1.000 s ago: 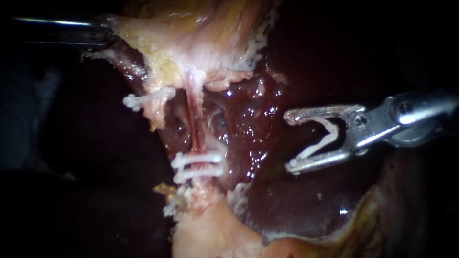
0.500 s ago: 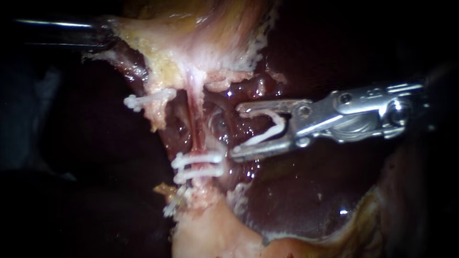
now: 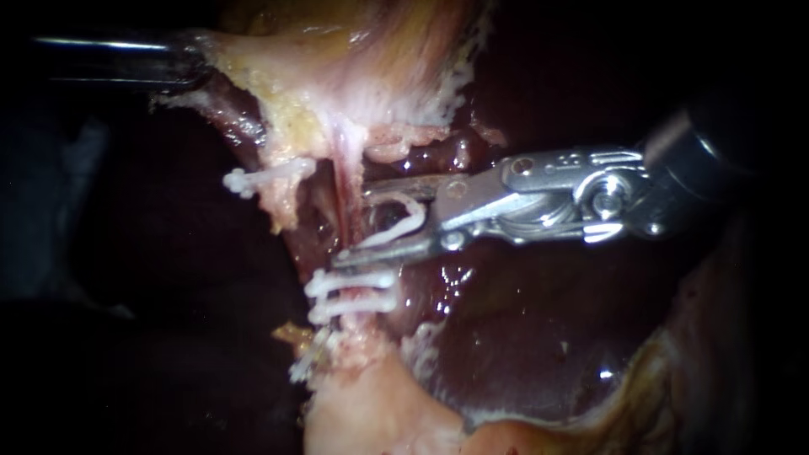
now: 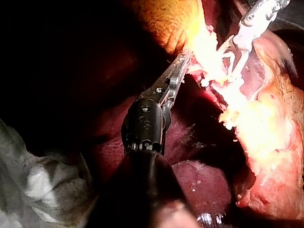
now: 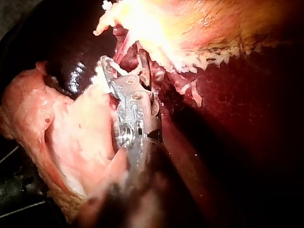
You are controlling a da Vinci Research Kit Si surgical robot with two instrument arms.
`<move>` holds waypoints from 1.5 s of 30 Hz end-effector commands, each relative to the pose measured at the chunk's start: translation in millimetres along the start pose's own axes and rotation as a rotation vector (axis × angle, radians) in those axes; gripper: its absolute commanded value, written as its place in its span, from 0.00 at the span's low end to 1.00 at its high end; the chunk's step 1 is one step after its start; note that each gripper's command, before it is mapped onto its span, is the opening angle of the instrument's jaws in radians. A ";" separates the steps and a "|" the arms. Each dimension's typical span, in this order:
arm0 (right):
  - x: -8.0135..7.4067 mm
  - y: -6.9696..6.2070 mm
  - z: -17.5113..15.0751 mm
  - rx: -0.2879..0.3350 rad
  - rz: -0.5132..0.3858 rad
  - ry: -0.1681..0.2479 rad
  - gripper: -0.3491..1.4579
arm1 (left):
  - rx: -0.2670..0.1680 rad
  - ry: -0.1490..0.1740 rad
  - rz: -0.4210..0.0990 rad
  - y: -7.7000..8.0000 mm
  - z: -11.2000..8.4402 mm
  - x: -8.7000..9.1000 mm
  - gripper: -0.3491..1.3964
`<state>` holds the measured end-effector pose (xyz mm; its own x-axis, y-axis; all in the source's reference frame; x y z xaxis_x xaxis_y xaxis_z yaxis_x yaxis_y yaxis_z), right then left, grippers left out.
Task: Clipping third clip right tube
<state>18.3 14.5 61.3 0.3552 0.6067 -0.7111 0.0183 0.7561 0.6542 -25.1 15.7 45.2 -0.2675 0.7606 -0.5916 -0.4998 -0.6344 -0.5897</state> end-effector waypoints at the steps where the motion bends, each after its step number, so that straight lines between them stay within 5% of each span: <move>1: 0.2 0.1 0.3 0.014 0.008 0.021 0.47 | 0.000 0.000 0.000 0.0 0.0 0.0 0.00; 10: 1.6 0.1 1.1 0.126 0.062 0.167 0.47 | 0.001 0.000 0.000 -0.1 0.0 -0.1 0.00; 23: 5.8 -2.4 -0.8 0.264 0.070 0.286 0.47 | 0.001 0.000 0.001 -0.2 0.1 -0.3 0.00; 35: 6.5 -2.9 -1.1 0.295 0.122 0.292 0.42 | 0.002 0.001 0.003 -0.3 0.3 -0.5 0.00; 45: 6.3 -2.4 -1.6 0.308 0.174 0.288 0.24 | 0.003 0.001 0.003 -0.4 0.4 -0.6 0.00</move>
<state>19.0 16.9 54.9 0.1060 0.8012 -0.5890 0.2742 0.5458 0.7918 -25.1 15.5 45.9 -0.2679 0.7585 -0.5941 -0.5017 -0.6363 -0.5861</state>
